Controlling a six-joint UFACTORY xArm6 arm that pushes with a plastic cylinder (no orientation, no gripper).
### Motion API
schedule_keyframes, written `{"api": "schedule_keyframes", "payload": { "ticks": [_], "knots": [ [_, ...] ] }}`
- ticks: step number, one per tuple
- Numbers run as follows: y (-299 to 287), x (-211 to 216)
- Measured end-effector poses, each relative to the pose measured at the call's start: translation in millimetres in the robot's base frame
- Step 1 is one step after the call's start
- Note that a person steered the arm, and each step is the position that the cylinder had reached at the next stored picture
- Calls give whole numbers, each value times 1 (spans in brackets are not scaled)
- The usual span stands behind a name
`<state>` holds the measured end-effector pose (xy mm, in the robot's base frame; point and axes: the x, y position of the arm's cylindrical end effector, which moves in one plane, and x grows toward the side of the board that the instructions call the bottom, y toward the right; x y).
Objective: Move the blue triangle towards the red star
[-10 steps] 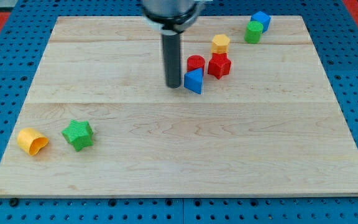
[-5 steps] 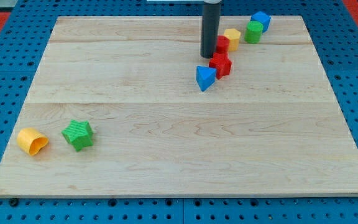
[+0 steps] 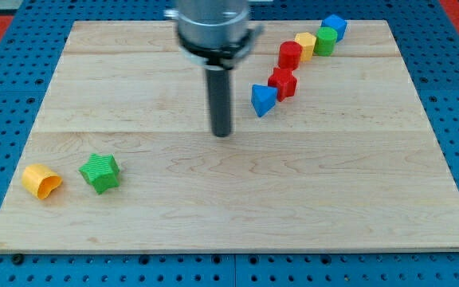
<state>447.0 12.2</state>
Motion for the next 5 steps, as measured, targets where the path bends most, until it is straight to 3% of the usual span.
{"api": "schedule_keyframes", "payload": {
  "ticks": [1,3,5],
  "knots": [
    [45,-20],
    [-13,-48],
    [20,-51]
  ]
}}
